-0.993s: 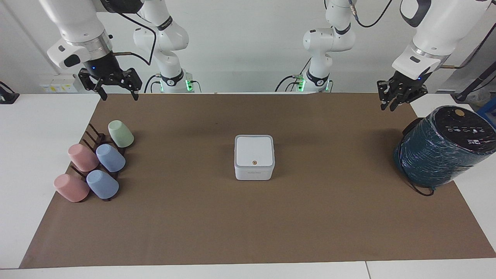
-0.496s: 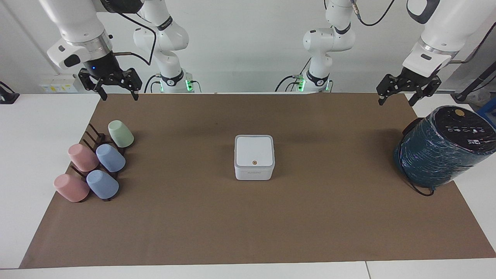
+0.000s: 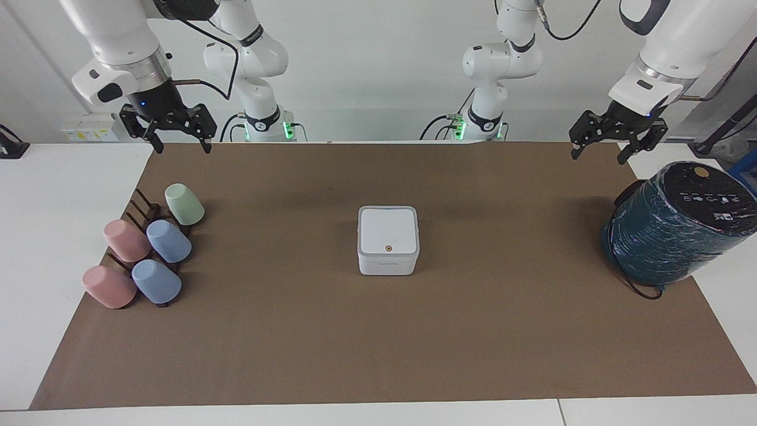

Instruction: Close trash can lid

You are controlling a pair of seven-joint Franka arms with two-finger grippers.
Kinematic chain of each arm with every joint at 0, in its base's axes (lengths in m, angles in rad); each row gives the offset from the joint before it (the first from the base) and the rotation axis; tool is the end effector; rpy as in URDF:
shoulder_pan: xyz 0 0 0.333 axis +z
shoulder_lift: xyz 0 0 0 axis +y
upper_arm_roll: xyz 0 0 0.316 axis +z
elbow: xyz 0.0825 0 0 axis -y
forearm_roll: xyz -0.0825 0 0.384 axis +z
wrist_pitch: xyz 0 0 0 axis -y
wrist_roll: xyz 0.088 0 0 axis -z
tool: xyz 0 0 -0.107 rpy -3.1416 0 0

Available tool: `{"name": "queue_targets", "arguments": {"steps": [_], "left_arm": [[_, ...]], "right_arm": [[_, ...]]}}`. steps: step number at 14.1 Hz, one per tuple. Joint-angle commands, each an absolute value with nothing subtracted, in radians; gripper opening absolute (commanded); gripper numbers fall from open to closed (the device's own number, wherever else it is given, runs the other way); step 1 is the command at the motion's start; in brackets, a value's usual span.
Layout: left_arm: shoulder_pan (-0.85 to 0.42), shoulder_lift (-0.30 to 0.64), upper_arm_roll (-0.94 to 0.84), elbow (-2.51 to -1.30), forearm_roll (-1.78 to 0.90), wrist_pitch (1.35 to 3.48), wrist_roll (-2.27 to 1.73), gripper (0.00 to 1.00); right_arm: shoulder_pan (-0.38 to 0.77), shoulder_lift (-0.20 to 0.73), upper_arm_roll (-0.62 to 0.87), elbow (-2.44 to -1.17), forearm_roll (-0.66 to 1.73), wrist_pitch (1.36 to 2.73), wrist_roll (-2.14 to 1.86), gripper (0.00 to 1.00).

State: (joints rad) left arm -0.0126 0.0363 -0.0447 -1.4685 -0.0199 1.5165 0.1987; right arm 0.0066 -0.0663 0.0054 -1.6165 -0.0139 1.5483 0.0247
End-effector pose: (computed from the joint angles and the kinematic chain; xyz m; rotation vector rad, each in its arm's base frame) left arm 0.5599 -0.0338 0.6475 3.0952 -0.4002 0.0206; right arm 0.5314 0.0050 0.6370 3.1272 -0.0203 -0.0026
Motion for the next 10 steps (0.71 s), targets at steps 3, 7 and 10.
{"name": "queue_targets", "arguments": {"steps": [3, 7, 10], "left_arm": [[-0.011, 0.015, -0.038, -1.489, -0.028, 1.532, 0.155, 1.00], [-0.012, 0.015, -0.041, -1.489, -0.028, 1.536, 0.117, 1.00], [-0.014, 0.015, -0.040, -1.488, -0.026, 1.536, 0.124, 1.00]], "right_arm": [[0.000, -0.078, 0.011, -1.626, 0.005, 1.540, 0.035, 1.00], [0.000, -0.080, 0.011, -1.626, 0.005, 1.540, 0.037, 1.00], [0.000, -0.078, 0.011, -1.626, 0.005, 1.540, 0.037, 1.00]]}}
